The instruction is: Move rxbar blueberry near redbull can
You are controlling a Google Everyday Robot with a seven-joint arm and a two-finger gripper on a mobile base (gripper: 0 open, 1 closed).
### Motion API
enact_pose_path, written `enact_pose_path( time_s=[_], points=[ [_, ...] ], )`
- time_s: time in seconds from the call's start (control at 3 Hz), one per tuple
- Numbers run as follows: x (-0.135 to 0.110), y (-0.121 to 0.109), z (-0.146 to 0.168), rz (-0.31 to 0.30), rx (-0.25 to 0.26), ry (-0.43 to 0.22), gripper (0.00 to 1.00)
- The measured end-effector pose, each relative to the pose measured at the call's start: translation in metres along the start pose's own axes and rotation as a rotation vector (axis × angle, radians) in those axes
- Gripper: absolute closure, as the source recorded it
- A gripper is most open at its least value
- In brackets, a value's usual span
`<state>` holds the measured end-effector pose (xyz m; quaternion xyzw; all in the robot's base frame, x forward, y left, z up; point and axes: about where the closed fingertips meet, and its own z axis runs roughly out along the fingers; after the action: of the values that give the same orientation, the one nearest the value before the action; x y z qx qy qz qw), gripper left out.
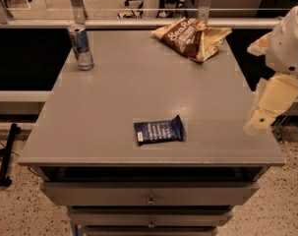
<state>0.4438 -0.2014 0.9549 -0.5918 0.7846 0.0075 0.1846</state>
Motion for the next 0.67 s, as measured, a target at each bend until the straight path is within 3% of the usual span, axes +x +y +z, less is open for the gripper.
enact_pose_path(
  time_s=[0.67],
  points=[
    [-0.033,0.016,0.074,0.077,-0.113,-0.168,0.0]
  ],
)
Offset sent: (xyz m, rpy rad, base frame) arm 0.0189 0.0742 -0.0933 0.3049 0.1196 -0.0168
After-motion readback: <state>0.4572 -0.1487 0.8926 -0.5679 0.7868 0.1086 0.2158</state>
